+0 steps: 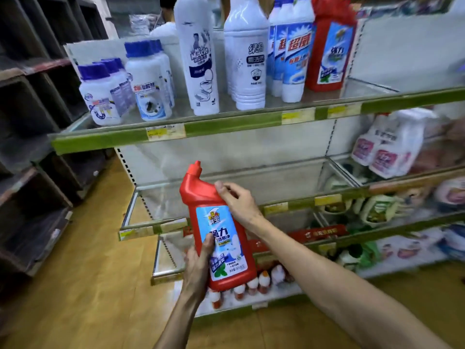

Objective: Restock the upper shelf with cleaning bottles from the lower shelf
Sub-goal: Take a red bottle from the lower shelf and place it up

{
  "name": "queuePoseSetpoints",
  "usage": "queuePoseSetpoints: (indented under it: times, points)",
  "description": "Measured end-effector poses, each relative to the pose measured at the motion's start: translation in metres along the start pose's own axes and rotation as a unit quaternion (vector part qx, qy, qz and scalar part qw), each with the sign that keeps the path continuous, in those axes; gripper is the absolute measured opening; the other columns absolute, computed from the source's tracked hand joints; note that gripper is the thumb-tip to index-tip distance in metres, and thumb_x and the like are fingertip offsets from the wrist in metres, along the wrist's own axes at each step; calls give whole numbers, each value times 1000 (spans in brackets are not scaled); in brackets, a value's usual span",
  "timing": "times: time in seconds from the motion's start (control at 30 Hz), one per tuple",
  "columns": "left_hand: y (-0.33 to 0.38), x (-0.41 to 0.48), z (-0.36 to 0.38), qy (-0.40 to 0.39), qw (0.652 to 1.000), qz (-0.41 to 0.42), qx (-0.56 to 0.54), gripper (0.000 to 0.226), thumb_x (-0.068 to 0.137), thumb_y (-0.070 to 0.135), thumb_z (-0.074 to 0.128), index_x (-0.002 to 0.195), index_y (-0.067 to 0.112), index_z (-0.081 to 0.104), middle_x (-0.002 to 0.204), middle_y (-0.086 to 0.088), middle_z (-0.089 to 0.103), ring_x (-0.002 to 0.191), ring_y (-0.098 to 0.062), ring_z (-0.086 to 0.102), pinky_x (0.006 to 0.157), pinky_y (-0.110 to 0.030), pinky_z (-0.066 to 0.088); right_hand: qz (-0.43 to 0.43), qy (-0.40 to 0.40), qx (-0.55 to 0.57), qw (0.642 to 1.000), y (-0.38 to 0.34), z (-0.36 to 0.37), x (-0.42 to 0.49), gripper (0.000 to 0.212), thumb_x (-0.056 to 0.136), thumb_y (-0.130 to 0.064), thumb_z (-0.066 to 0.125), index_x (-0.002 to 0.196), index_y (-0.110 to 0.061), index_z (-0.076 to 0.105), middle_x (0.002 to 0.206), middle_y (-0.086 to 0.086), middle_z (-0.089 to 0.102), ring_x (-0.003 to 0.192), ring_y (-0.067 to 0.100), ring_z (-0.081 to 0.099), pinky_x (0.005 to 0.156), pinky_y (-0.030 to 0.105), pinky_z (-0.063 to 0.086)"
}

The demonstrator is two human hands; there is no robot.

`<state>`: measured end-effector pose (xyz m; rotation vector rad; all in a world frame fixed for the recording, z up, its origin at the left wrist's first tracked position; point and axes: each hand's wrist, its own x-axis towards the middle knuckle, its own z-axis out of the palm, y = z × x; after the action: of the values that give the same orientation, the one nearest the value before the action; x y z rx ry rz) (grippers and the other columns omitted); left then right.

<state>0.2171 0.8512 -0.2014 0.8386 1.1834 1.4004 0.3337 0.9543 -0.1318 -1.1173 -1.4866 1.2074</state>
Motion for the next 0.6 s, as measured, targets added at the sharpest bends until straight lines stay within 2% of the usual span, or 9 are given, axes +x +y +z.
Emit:
queuePoseSetpoints:
  times: [0.1, 0.17, 0.23, 0.37, 0.47, 0.53, 0.6]
  points:
    - [-7, -10, 32, -27, 1000, 0, -15, 91, 61, 66, 81, 128, 9, 58, 112, -19, 74, 95, -42, 73, 81, -57, 59, 11, 44, 34, 998, -1, -38, -18, 31, 94, -50, 60, 96, -21, 73, 93, 0, 72, 86, 11, 63, 87, 34, 51]
    - [-8, -15, 56, -51, 999, 2, -19, 94, 61, 68, 81, 130, 9, 57, 115, -20, 73, 97, -44, 72, 84, -59, 57, 13, 76, 64, 995, -3, -64, -29, 35, 85, -60, 64, 82, -26, 74, 85, -1, 72, 83, 15, 63, 86, 42, 53]
    - [-8, -19, 81, -73, 997, 11, -15, 90, 63, 67, 80, 129, 10, 57, 115, -19, 73, 97, -43, 73, 84, -58, 57, 14, 95, 82, 992, -7, -92, -39, 39, 73, -69, 66, 78, -31, 75, 82, -3, 72, 83, 18, 63, 88, 48, 53]
    - [3, -19, 134, -93, 994, 48, -7, 69, 68, 59, 75, 120, 17, 61, 112, -15, 75, 98, -38, 73, 85, -53, 58, -11, 102, 124, 987, -19, -148, -48, 38, 73, -62, 74, 90, -28, 77, 96, 2, 75, 94, 20, 66, 104, 56, 49]
    - [20, -9, 178, -110, 990, 83, 16, 45, 78, 47, 69, 113, 20, 64, 107, -11, 77, 95, -33, 75, 79, -46, 61, -21, 117, 123, 985, -39, -188, -46, 57, 69, -74, 71, 100, -26, 76, 106, 11, 77, 106, 33, 71, 102, 58, 50]
    - [36, 3, 210, -123, 986, 106, 26, 44, 80, 47, 69, 115, 22, 64, 110, -11, 76, 98, -34, 74, 83, -50, 60, -35, 129, 125, 983, -58, -217, -36, 66, 72, -77, 65, 108, -22, 74, 109, 14, 76, 109, 38, 69, 101, 59, 51]
    - [56, 21, 244, -139, 980, 141, 31, 50, 77, 54, 71, 118, 25, 65, 114, -10, 75, 103, -35, 72, 91, -55, 56, -60, 145, 92, 983, -80, -249, -19, 78, 70, -85, 58, 111, -20, 71, 112, 12, 75, 110, 34, 70, 101, 57, 51]
